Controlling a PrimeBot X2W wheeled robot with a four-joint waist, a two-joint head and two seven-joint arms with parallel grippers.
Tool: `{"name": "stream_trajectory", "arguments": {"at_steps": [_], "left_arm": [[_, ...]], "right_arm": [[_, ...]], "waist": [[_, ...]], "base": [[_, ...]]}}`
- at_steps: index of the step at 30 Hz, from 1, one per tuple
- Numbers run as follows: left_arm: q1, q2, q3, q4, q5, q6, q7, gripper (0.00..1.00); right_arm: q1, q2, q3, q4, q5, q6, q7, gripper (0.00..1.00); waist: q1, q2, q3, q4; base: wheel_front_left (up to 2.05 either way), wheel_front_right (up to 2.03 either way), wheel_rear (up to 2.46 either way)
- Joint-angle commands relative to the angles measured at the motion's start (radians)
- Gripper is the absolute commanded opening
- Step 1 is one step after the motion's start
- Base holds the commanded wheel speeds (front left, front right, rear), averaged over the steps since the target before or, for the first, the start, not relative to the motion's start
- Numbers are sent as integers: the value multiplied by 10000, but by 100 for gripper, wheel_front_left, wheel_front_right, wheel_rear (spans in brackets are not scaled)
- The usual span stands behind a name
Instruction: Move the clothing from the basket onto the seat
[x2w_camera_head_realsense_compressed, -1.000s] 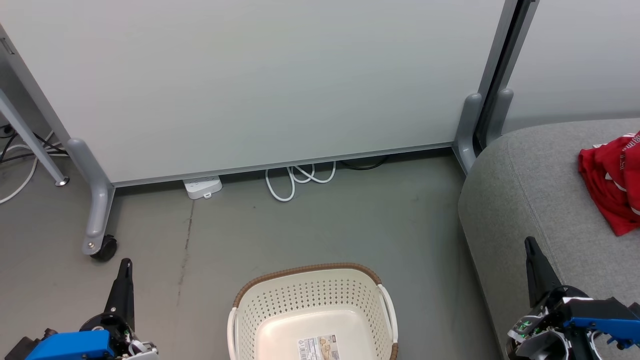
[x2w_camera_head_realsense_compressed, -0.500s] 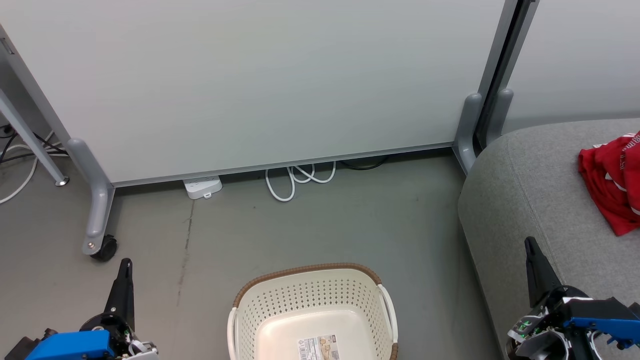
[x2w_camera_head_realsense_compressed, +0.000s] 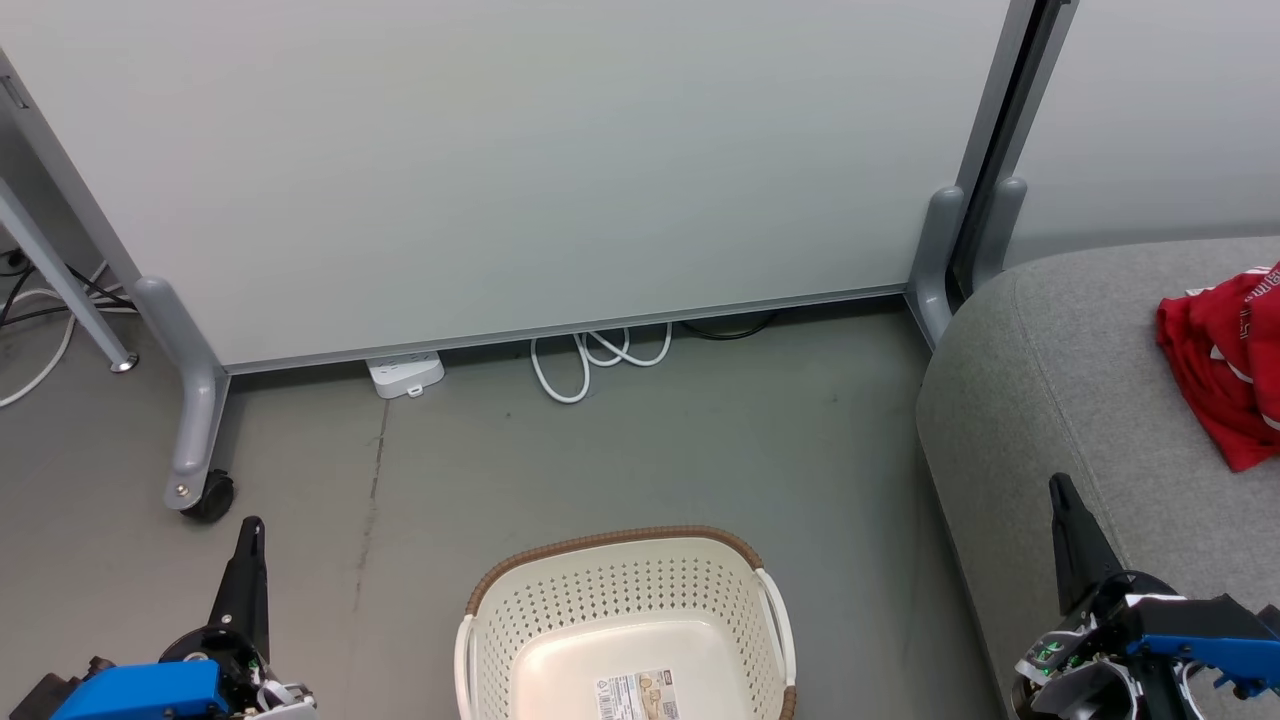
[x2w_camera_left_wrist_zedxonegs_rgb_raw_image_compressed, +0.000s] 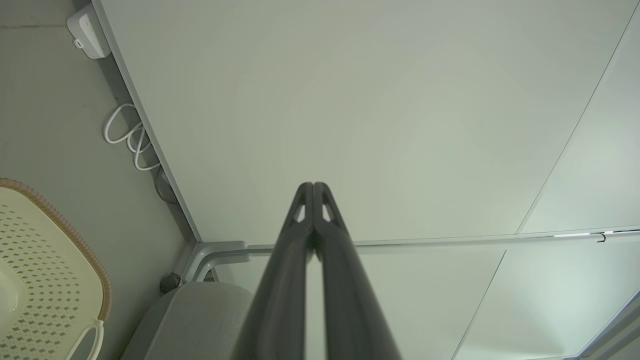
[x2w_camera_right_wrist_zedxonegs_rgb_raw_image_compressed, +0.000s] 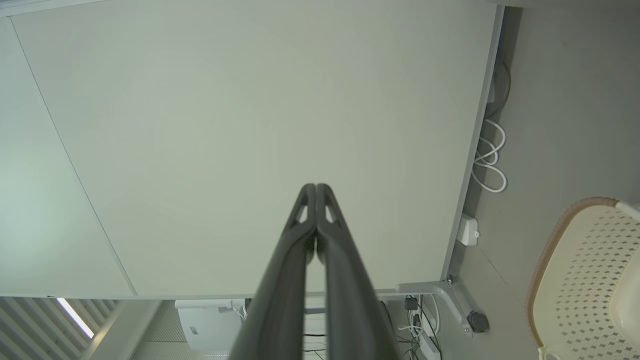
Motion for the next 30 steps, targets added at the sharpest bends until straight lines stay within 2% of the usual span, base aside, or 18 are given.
{"name": "stream_trajectory", "arguments": {"at_steps": [1,30], "left_arm": [[-114,57,23,-36,-29,-63,27,0],[-114,57,22,-37,-27,-63,27,0]], "right_arm": [[-107,22,-9,6,35,0,15,0],[-107,20,-8,6,36,0,14,0]], "waist": [[0,0,0,0],[0,0,0,0]], "base": [[0,0,0],[0,0,0]]}}
